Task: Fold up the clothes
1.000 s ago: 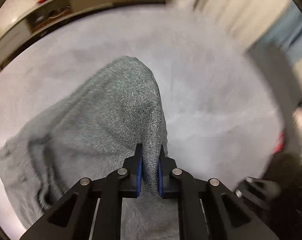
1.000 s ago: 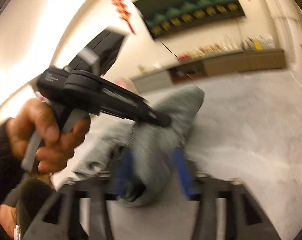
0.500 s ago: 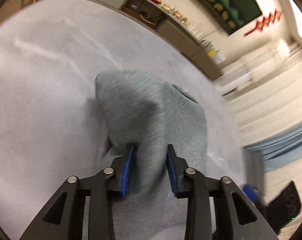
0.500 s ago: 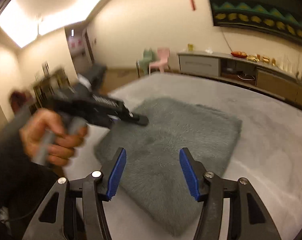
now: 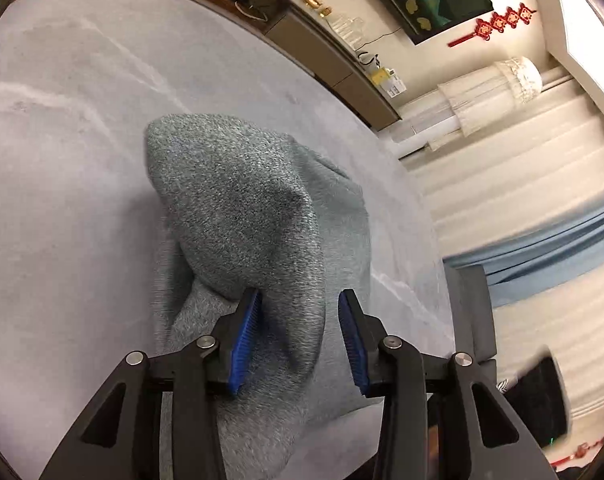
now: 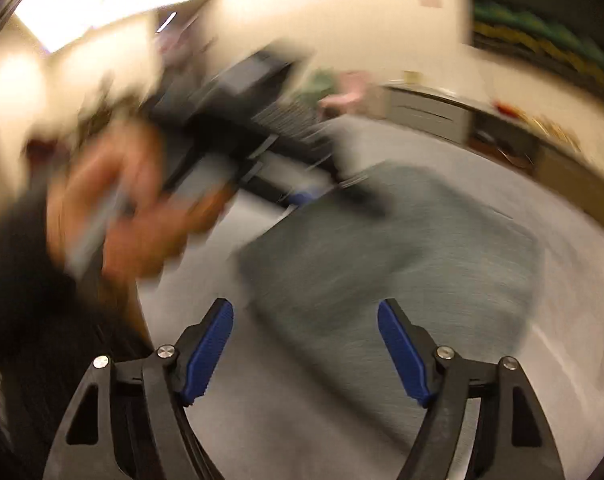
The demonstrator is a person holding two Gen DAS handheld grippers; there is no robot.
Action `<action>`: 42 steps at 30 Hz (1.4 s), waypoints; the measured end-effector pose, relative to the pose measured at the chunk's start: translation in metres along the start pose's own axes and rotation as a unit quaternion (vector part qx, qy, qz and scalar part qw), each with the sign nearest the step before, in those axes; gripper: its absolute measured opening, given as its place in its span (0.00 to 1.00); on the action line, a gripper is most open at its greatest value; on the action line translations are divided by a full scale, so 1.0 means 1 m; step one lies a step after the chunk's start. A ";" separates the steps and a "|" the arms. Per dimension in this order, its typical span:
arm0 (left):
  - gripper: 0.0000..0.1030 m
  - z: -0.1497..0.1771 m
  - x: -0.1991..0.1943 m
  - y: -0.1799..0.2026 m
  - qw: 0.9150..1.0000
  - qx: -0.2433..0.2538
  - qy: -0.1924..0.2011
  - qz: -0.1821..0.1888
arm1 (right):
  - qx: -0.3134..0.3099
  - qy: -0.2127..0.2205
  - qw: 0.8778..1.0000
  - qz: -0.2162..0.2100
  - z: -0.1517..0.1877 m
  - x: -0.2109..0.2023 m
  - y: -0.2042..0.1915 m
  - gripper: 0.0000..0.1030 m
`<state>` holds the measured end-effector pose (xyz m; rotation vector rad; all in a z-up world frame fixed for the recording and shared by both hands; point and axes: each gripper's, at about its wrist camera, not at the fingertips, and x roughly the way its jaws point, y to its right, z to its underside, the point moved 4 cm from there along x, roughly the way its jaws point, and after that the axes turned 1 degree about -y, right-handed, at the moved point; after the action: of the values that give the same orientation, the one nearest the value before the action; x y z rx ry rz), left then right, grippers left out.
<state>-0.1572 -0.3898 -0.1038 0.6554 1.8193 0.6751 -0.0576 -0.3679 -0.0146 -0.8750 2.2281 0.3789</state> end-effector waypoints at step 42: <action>0.19 -0.030 0.085 0.003 0.995 -0.080 0.050 0.016 | -0.096 -0.087 0.964 0.233 0.107 -0.046 0.107 0.05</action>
<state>-0.2112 -0.3316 -0.1472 0.5525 1.8270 0.8800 -0.0529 -0.2158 -0.0565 -0.3796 2.2411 0.8687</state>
